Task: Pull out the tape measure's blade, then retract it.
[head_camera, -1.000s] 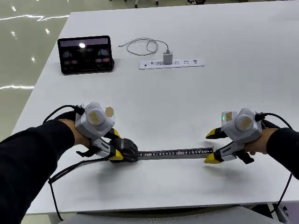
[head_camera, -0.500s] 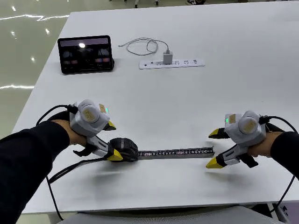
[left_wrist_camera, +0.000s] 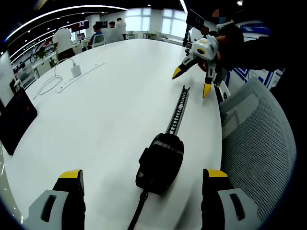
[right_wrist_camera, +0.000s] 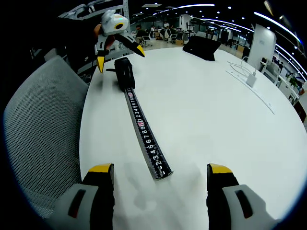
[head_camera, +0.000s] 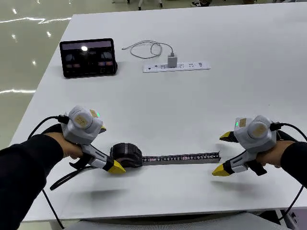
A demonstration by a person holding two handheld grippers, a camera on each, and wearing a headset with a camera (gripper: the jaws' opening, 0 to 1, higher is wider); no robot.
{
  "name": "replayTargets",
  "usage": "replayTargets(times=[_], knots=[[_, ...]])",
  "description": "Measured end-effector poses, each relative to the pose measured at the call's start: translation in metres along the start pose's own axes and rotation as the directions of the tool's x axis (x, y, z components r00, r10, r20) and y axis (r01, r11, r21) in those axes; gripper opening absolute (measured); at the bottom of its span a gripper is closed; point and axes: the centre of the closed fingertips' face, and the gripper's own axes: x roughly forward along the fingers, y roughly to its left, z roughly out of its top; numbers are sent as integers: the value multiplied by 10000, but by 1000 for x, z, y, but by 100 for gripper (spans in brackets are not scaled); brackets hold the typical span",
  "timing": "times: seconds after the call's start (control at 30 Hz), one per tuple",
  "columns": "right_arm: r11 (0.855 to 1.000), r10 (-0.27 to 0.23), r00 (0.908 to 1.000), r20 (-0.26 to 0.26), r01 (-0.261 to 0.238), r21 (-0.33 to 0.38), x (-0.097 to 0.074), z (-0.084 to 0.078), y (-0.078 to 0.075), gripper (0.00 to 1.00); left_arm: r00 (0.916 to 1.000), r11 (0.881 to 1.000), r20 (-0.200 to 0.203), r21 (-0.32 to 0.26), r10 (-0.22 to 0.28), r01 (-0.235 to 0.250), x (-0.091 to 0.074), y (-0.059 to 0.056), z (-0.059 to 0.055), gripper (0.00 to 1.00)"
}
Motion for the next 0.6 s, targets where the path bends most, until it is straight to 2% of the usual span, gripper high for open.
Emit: replayTargets(times=[0.07, 0.17, 0.3, 0.37, 0.4, 0.5, 0.57, 0.6], knots=[[9997, -212, 9996, 193, 210, 85, -3, 0, -1, 77, 9992, 9990, 298, -362, 264, -253, -3, 3, -3, 100], [9989, -344, 9992, 210, 337, 338, -7, -4, 1, 79, 9987, 9951, 187, -884, 467, -449, -6, 4, -15, 100], [9967, -559, 9977, 388, 535, 603, -15, -8, 3, 81, 9967, 9926, 433, -1037, 682, -634, -12, 3, -22, 100], [9950, -745, 9960, 496, 709, 707, -20, -10, 3, 82, 9886, 9906, 947, -828, 1168, -1091, -17, 6, -19, 100], [9936, -950, 9937, 594, 910, 663, -22, -13, 1, 83, 9861, 9895, 1108, -879, 1241, -1146, -21, 4, -19, 100], [9917, -1127, 9922, 535, 1090, 684, -28, -22, -1, 87, 9770, 9829, 1450, -1201, 1566, -1397, -30, 5, -21, 100], [9886, -1356, 9889, 606, 1309, 747, -33, -24, -4, 88, 9751, 9813, 1561, -1355, 1576, -1369, -34, 5, -24, 100], [9863, -1463, 9867, 712, 1400, 871, -37, -24, -4, 88, 9707, 9779, 1666, -1464, 1733, -1495, -38, 6, -25, 100]])
